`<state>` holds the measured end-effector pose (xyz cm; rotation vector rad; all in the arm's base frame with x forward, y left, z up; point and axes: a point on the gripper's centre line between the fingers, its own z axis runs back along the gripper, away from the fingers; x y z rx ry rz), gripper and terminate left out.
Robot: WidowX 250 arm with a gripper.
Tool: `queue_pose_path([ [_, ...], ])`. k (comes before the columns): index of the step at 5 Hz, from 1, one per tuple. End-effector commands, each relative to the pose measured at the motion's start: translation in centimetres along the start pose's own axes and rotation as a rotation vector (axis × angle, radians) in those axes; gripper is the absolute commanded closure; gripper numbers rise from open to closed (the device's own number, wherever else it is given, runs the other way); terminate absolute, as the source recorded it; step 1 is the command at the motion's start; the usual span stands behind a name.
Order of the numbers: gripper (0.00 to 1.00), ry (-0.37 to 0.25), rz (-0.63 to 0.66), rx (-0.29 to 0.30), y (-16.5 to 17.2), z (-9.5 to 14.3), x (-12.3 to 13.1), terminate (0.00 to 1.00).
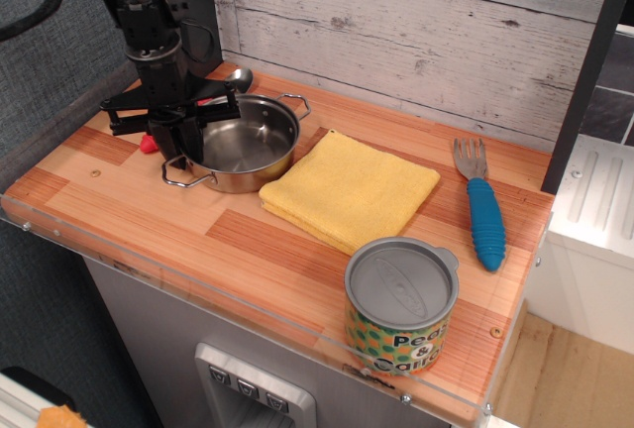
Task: Place the pan over the yellow cloth
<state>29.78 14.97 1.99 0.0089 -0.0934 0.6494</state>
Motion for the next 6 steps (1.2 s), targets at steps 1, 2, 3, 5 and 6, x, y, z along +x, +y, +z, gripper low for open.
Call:
queue_pose_path([
  [1, 1.0, -0.102, 0.026, -0.048, -0.2, 4.5, 0.9, 0.0],
  [2, 1.0, -0.127, -0.002, -0.071, -1.1, 5.7, 0.6, 0.0],
  [3, 1.0, -0.168, -0.05, -0.083, -2.8, 7.3, -0.4, 0.0],
  [5, 1.0, -0.148, -0.168, -0.098, -6.6, 7.4, -2.9, 0.0],
  [6, 1.0, -0.11, -0.228, -0.116, -8.5, 6.4, -4.0, 0.0],
])
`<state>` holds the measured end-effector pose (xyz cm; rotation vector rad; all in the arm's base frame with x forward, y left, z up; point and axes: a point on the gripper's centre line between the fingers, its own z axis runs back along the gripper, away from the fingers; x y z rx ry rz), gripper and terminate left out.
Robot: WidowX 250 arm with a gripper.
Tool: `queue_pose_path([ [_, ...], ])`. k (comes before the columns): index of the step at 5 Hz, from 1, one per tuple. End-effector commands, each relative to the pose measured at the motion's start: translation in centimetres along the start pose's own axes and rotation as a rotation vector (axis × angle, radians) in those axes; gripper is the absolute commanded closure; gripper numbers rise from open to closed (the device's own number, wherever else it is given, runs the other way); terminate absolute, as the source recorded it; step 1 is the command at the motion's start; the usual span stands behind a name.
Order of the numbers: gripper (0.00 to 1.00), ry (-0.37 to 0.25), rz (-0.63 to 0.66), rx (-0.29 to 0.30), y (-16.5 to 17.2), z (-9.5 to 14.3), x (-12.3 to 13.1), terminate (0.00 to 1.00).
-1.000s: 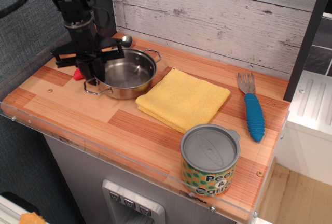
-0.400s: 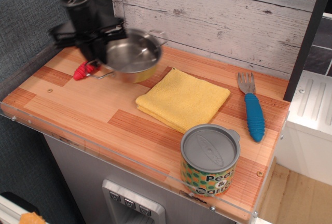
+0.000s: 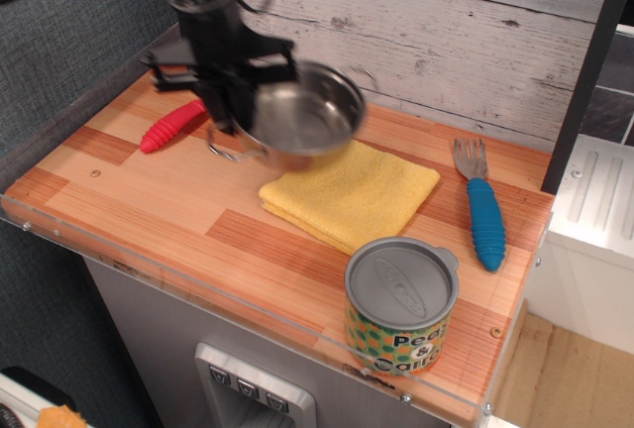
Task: Place the pan over the yellow cloth
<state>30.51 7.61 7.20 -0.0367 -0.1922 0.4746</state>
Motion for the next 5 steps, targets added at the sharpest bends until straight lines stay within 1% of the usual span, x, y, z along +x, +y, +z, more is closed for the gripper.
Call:
queue_pose_path([
  [1, 1.0, -0.014, -0.103, -0.047, -3.6, 0.0, -0.6, 0.0],
  [2, 1.0, 0.005, -0.112, -0.047, -4.4, -0.7, -0.3, 0.0],
  [3, 1.0, 0.031, -0.12, -0.047, -4.6, -1.7, -0.5, 0.0],
  [5, 1.0, 0.051, -0.113, -0.022, -3.9, -3.1, -0.6, 0.0],
])
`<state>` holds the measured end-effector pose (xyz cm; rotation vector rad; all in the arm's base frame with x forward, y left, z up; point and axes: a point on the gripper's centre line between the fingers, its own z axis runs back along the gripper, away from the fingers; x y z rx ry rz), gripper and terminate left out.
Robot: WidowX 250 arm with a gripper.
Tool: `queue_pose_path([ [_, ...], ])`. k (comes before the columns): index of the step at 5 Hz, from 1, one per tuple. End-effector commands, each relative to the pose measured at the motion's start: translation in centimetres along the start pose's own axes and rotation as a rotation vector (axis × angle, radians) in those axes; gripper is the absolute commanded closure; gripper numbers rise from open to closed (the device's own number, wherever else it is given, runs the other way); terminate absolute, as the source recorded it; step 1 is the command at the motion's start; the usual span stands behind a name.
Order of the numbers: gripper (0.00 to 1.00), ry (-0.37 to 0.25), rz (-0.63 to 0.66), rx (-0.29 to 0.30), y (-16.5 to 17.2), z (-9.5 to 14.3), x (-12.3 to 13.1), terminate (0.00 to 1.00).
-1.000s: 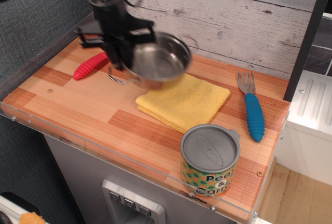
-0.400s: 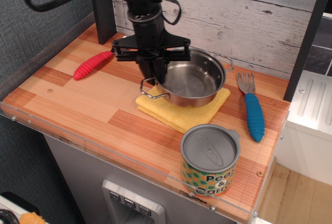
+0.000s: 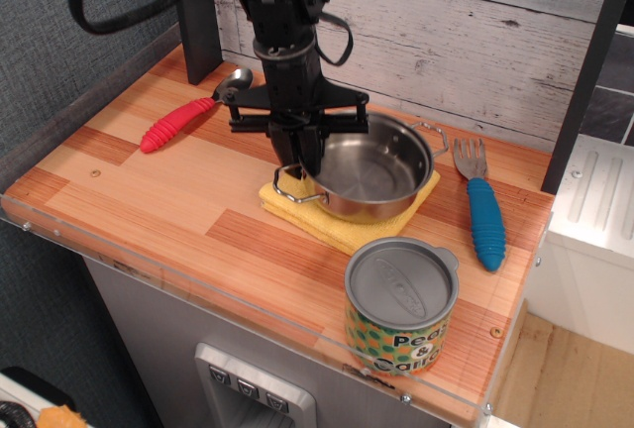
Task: Place the pan over the yellow cloth
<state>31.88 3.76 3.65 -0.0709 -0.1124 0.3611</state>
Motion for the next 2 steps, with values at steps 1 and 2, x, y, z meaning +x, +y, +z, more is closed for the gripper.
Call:
queue_pose_path([
  [1, 0.0, -0.023, -0.02, 0.007, -0.12, 0.41, 0.59, 0.0],
  [2, 0.0, -0.013, -0.065, -0.016, -0.1, 1.35, 0.58, 0.0],
])
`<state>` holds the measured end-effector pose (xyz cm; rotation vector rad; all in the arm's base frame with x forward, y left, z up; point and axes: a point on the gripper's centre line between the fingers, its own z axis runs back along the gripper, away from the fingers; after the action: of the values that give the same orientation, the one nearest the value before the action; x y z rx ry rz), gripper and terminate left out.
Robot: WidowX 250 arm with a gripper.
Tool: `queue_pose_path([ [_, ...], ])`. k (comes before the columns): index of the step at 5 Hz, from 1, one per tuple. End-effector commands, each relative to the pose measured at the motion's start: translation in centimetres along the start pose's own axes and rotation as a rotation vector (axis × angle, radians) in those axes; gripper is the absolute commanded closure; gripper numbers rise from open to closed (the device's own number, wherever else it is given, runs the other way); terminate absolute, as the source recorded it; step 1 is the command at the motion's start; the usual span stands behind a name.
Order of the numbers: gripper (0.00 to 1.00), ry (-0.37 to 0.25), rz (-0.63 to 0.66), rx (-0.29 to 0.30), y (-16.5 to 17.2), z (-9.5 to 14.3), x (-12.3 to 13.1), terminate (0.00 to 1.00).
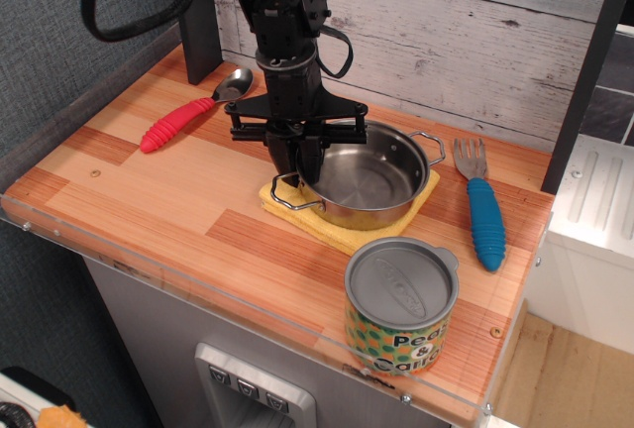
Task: Place the pan over the yellow cloth
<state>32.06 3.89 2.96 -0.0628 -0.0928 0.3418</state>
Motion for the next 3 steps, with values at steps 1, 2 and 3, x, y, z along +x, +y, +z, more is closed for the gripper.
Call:
queue_pose_path([
  [1, 0.0, -0.06, -0.038, -0.031, 0.0, 3.3, 0.6, 0.0],
  [2, 0.0, -0.092, -0.034, -0.022, 0.1, 5.1, 0.7, 0.0],
  [3, 0.0, -0.126, -0.039, -0.006, 0.1, 7.1, 1.0, 0.0],
])
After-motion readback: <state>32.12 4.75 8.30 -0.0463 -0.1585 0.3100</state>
